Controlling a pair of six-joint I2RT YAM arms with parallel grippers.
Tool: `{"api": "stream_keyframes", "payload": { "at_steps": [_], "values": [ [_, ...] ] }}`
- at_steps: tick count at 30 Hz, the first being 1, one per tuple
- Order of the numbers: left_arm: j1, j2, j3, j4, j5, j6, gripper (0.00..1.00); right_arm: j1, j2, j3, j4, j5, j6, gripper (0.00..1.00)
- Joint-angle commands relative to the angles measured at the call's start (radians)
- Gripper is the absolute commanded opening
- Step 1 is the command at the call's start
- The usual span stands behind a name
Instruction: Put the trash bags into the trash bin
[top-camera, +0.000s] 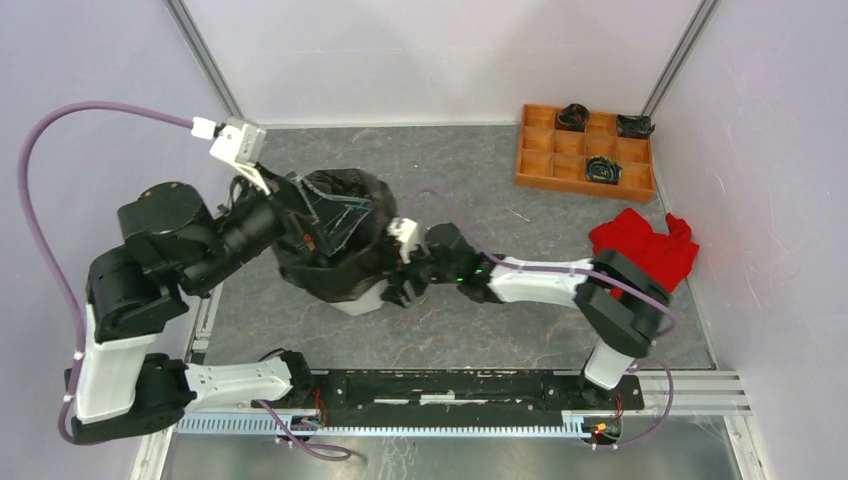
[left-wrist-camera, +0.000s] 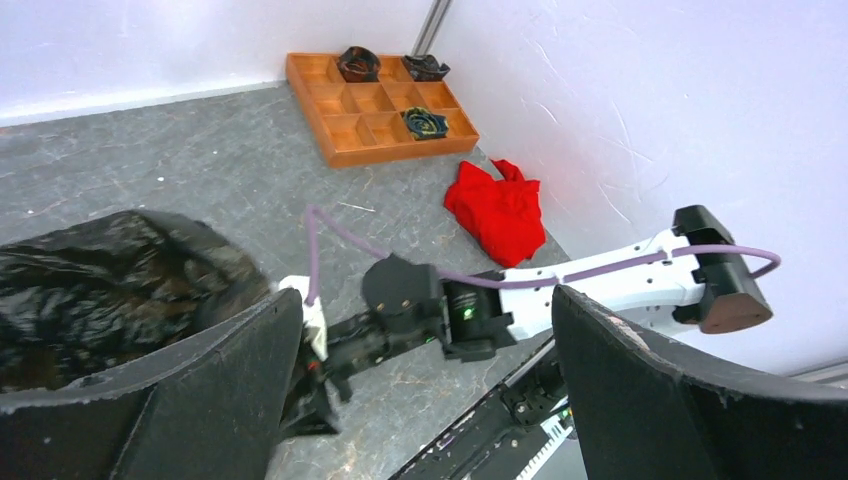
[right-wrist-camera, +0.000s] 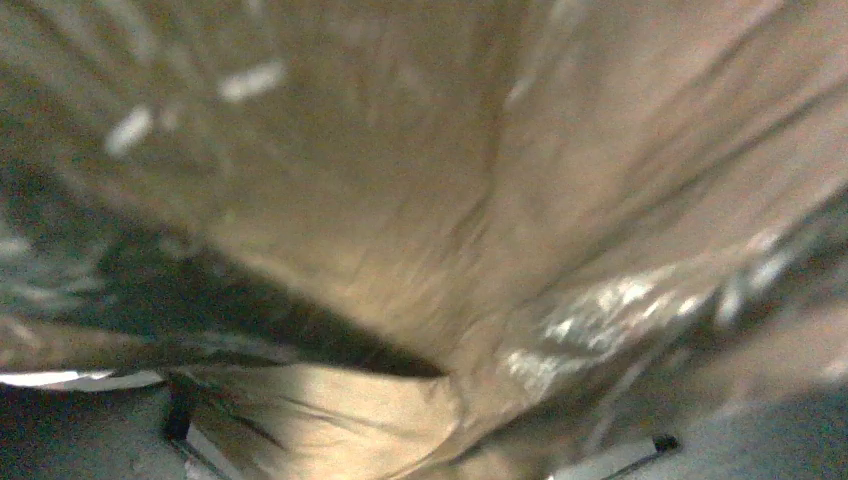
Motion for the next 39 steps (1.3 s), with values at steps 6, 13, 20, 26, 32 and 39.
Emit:
{"api": "stream_keyframes", "payload": {
  "at_steps": [6,13,20,26,32,39],
  "values": [
    [0.001,-0.076,-0.076,-0.075,-0.064,-0.001,1.00,0.193,0.218,0.305,0.045,0.035,-0.015,0.80],
    [0.001,-0.158,-0.148,-0.039,-0.090,0.006,1.00,0.109,0.103,0.116,0.130,0.064,0.087,0.80],
    [0.001,-0.180,-0.146,-0.032,-0.098,0.023,1.00,-0.063,0.155,0.092,0.311,0.058,0.259,0.81],
    [0.001,-0.210,-0.169,-0.028,-0.088,0.024,1.00,-0.117,0.413,0.362,0.437,0.080,0.423,0.82],
    [0.001,-0.235,-0.190,-0.040,-0.082,0.023,1.00,-0.111,0.681,0.691,0.495,0.052,0.567,0.83],
    [0.001,-0.229,-0.209,-0.027,-0.072,0.027,1.00,-0.011,0.822,0.893,0.480,0.027,0.629,0.82]
  ]
}}
